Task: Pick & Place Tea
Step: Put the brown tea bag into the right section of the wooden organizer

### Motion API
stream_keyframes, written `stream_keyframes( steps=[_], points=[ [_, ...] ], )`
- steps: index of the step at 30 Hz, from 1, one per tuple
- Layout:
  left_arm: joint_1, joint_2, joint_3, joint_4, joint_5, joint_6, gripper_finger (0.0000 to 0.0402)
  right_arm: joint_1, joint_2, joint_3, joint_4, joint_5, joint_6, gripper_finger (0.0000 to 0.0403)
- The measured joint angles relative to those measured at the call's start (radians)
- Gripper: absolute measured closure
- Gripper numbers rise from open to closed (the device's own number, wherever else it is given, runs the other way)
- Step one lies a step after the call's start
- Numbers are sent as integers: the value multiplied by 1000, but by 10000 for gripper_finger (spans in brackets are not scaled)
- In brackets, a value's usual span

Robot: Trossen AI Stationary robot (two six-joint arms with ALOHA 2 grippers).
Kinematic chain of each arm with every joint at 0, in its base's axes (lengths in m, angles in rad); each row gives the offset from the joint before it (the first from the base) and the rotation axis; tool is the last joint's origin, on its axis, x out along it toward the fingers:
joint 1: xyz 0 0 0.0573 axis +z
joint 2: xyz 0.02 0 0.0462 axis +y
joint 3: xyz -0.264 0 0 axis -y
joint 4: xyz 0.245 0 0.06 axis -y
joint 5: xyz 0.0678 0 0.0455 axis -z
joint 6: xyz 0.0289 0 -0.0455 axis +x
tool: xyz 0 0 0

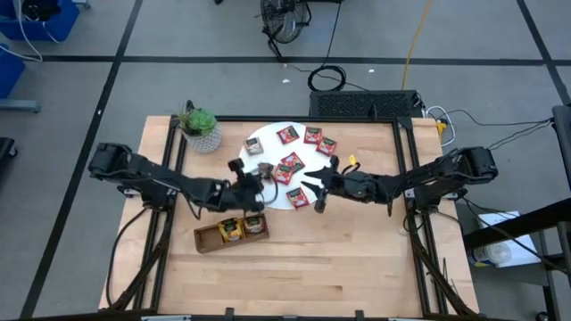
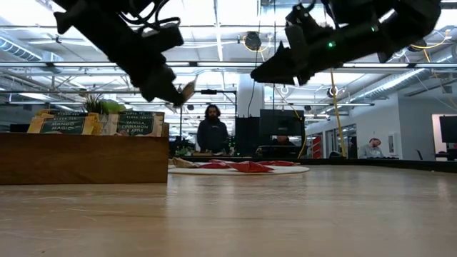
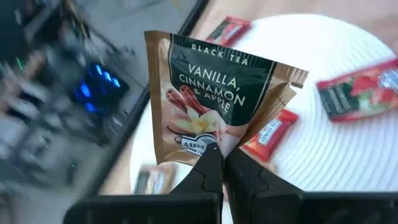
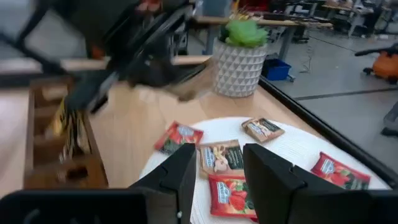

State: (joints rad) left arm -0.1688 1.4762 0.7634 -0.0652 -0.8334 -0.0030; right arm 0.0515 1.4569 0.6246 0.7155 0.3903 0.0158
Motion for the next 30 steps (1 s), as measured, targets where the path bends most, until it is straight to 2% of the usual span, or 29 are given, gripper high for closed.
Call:
stream_keyframes(
  steps=[3,7,9,12,19,21,24,30],
  points=[
    [-32,64,3,183,-36,172,397,-13,1,-53,101,-1,80,284],
    [-24,114,30,227,-63,260,397,-32,2,-69,142,-77,158,284],
    [-14,115,40,183,-86,275,397,-45,7,-65,151,-130,177,283],
    [6,135,78,199,-63,280,397,-66,34,-51,170,-182,192,273],
    [38,147,104,166,-44,299,397,-102,159,42,194,-191,217,236],
    [51,147,105,139,-31,284,396,-112,197,82,203,-226,231,229],
    [58,147,105,118,-26,269,398,-125,231,124,201,-288,242,223],
    [52,147,104,112,-21,264,395,-148,312,205,202,-302,248,225]
  ],
)
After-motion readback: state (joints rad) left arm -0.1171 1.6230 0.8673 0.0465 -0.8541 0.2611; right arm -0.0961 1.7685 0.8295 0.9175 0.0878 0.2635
